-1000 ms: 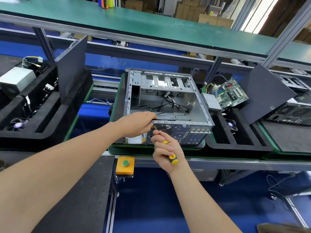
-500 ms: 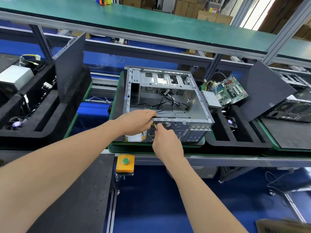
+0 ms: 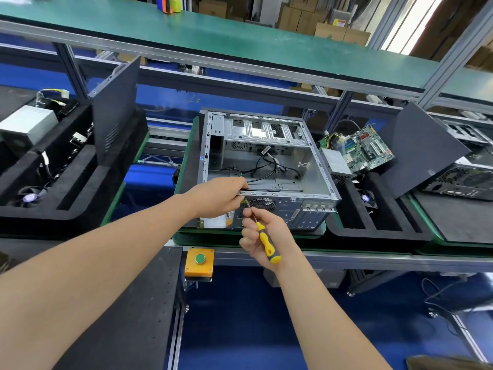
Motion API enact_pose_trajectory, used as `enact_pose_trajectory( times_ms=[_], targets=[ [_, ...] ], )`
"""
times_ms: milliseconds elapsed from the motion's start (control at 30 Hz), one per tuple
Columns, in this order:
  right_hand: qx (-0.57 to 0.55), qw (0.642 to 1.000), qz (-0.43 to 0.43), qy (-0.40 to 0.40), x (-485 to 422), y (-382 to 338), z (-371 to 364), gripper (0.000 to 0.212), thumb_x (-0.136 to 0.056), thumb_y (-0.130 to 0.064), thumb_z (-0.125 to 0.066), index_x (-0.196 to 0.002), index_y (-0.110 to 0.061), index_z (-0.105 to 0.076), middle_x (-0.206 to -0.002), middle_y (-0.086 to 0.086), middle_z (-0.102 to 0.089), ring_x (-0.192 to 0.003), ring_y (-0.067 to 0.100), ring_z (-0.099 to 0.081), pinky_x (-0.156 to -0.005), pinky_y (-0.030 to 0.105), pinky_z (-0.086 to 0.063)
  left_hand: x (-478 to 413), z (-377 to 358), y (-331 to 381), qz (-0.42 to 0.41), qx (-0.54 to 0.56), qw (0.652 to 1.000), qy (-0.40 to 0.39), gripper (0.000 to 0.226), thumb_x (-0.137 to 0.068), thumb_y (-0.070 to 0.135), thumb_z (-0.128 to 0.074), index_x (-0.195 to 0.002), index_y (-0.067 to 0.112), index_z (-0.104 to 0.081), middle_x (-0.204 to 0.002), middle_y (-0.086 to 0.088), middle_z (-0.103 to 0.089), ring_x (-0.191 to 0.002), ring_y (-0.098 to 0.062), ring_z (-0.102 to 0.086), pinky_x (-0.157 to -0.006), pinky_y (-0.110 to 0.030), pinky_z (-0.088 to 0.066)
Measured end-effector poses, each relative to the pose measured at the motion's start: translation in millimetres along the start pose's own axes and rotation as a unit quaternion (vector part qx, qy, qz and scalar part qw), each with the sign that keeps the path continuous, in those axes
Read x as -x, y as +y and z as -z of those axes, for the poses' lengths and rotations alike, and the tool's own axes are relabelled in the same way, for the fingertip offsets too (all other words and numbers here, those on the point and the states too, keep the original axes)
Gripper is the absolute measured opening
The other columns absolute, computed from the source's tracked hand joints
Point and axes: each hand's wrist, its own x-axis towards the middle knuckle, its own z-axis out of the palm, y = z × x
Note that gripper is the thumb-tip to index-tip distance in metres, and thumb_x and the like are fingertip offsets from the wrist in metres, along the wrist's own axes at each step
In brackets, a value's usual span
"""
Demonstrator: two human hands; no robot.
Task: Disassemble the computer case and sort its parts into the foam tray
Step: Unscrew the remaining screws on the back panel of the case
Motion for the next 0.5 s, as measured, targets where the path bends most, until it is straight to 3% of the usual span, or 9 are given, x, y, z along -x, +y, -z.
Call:
enact_pose_trajectory(
  times_ms=[67,133,233,333,400,433,500],
  targets=[
    [-0.163,0.981,-0.05,-0.092,2,3,1,0.027,-0.109,-0.021,-0.044,-0.093,-0.005,-0.059,-0.061,0.0,-0.045,-0.032,0.011,-0.041,-0.031,0.022,-0.033,0,0,0,0.004,0.0,1.0,-0.004,0.03,-0.105,0.031,-0.043,-0.129,0.015,-0.051,-0.111,-0.002,-0.066,-0.094,-0.019,-0.061,-0.084,-0.042,-0.053],
    [-0.212,0.969,-0.043,-0.121,4,5,-1,0.028,-0.109,-0.017,-0.04,-0.093,-0.003,-0.059,-0.06,0.002,-0.047,-0.028,0.01,-0.041,-0.028,0.021,-0.03,0,-1,0,0.004,-0.001,1.0,-0.003,0.032,-0.106,0.032,-0.042,-0.131,0.015,-0.05,-0.115,-0.002,-0.066,-0.097,-0.018,-0.062,-0.085,-0.04,-0.053],
    [-0.105,0.993,-0.001,-0.047,2,2,-7,0.031,-0.111,-0.018,-0.041,-0.093,-0.003,-0.061,-0.055,-0.002,-0.044,-0.027,0.006,-0.035,-0.026,0.02,-0.028,-1,-2,-1,0.0,-0.004,1.0,-0.001,0.033,-0.106,0.032,-0.041,-0.132,0.015,-0.049,-0.12,-0.002,-0.064,-0.1,-0.017,-0.061,-0.085,-0.036,-0.051],
    [0.112,0.991,0.055,0.055,1,-2,-15,0.024,-0.11,-0.012,-0.04,-0.094,-0.005,-0.056,-0.054,0.0,-0.045,-0.028,0.008,-0.03,-0.029,0.019,-0.025,-1,-3,-1,-0.001,-0.003,1.0,0.0,0.031,-0.106,0.03,-0.042,-0.131,0.014,-0.049,-0.12,-0.003,-0.064,-0.1,-0.019,-0.06,-0.084,-0.036,-0.049],
    [0.28,0.946,0.111,0.118,2,0,-19,0.022,-0.106,-0.007,-0.036,-0.093,-0.005,-0.054,-0.057,0.006,-0.047,-0.032,0.014,-0.03,-0.034,0.021,-0.027,-2,-4,-1,0.001,-0.002,1.0,-0.003,0.031,-0.106,0.03,-0.041,-0.13,0.014,-0.05,-0.12,-0.003,-0.063,-0.1,-0.019,-0.06,-0.084,-0.035,-0.049],
    [0.379,0.901,0.141,0.155,3,1,-22,0.023,-0.105,-0.008,-0.036,-0.09,-0.006,-0.053,-0.06,0.009,-0.049,-0.034,0.017,-0.033,-0.036,0.023,-0.028,-3,-4,-1,0.002,-0.001,1.0,-0.003,0.031,-0.106,0.03,-0.041,-0.131,0.014,-0.05,-0.121,-0.003,-0.063,-0.1,-0.018,-0.06,-0.084,-0.035,-0.049],
    [0.599,0.743,0.191,0.228,4,5,-24,0.024,-0.107,-0.014,-0.039,-0.084,-0.012,-0.048,-0.067,0.008,-0.052,-0.043,0.019,-0.042,-0.04,0.028,-0.032,-3,-4,0,0.006,0.0,1.0,-0.006,0.032,-0.106,0.03,-0.041,-0.133,0.014,-0.05,-0.123,-0.002,-0.063,-0.102,-0.018,-0.06,-0.086,-0.036,-0.05]
  ],
)
